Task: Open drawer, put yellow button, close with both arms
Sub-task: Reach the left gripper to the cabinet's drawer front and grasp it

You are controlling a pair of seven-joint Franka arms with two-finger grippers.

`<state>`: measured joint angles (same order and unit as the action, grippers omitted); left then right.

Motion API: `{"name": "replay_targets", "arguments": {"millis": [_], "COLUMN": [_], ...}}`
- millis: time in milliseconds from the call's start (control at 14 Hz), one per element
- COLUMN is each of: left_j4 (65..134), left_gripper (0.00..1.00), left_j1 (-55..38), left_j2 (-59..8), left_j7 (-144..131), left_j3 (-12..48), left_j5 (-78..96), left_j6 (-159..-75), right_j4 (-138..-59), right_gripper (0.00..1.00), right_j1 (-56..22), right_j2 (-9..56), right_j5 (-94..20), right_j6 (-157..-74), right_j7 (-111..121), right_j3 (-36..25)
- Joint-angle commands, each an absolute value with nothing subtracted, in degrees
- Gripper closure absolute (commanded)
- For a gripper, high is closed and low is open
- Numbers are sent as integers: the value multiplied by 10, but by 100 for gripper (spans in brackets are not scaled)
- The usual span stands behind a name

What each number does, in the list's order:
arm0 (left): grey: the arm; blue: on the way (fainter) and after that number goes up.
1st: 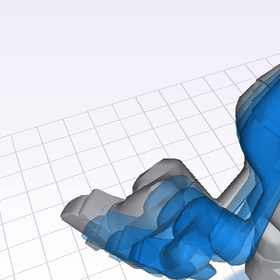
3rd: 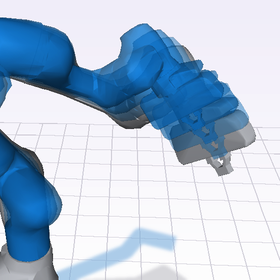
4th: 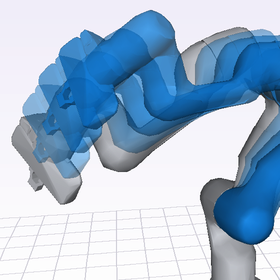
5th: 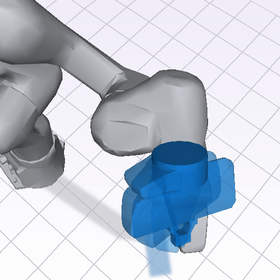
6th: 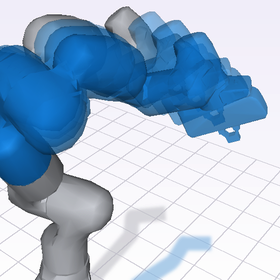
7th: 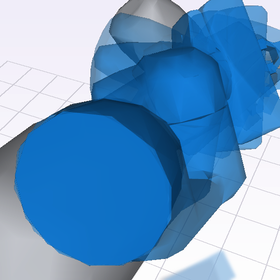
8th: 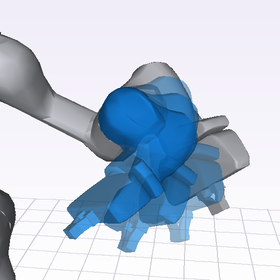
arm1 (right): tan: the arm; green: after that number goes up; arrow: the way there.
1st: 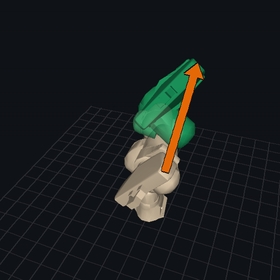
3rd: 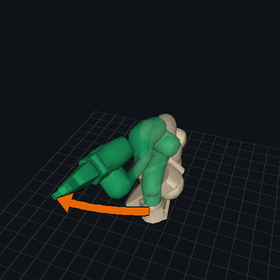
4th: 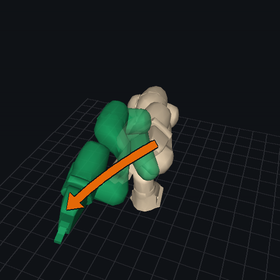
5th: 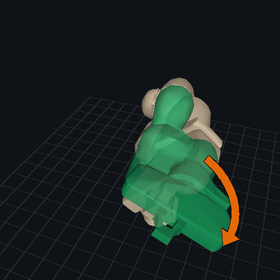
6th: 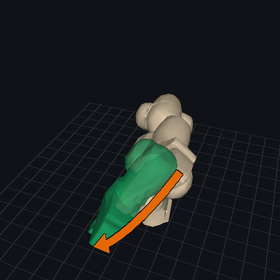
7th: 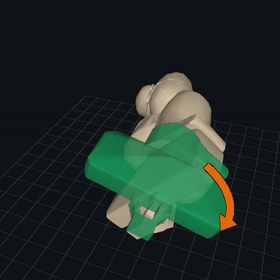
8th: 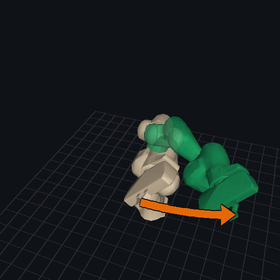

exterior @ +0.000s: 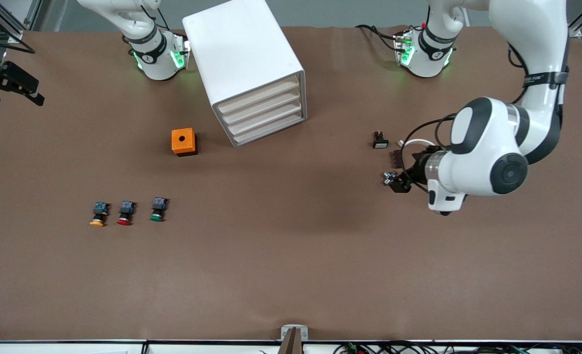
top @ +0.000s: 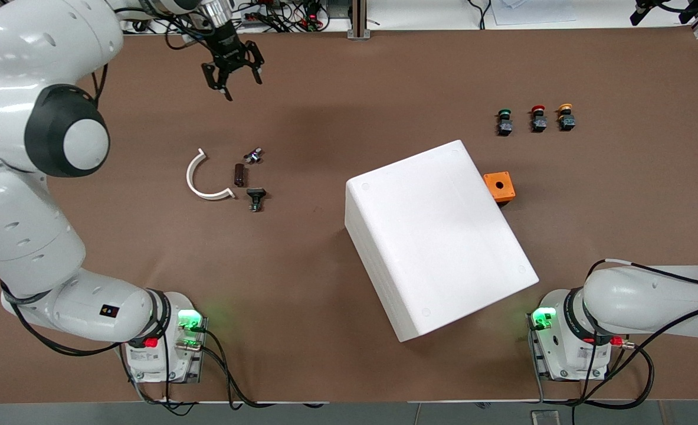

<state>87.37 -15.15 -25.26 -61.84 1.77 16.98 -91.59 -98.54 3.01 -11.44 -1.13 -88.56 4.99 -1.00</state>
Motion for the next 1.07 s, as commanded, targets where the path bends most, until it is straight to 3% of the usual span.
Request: {"name": "replay_targets", "arguments": {"millis": [0, 214, 1000], "left_j4": [803, 768, 765], "left_gripper": [0, 0, 0], "left_j1": [-171, -200, -201], "left_j2": [-308, -347, -424], "left_j7": [-734, -881, -1243], "left_j3": [17, 18, 54], "left_j5": [208, 253, 509], "left_j6": [-865, -826, -764], "right_j4": [-992, -993, -992], "right_gripper": [0, 0, 0], "right_j1": [28, 28, 28], "right_j2": [-125, -125, -123], "right_j5": [-5, -5, -6], "right_j6": [-888, -888, -895], "right_j7": [54, 54, 54], "right_j3": [-11, -11, -11]}}
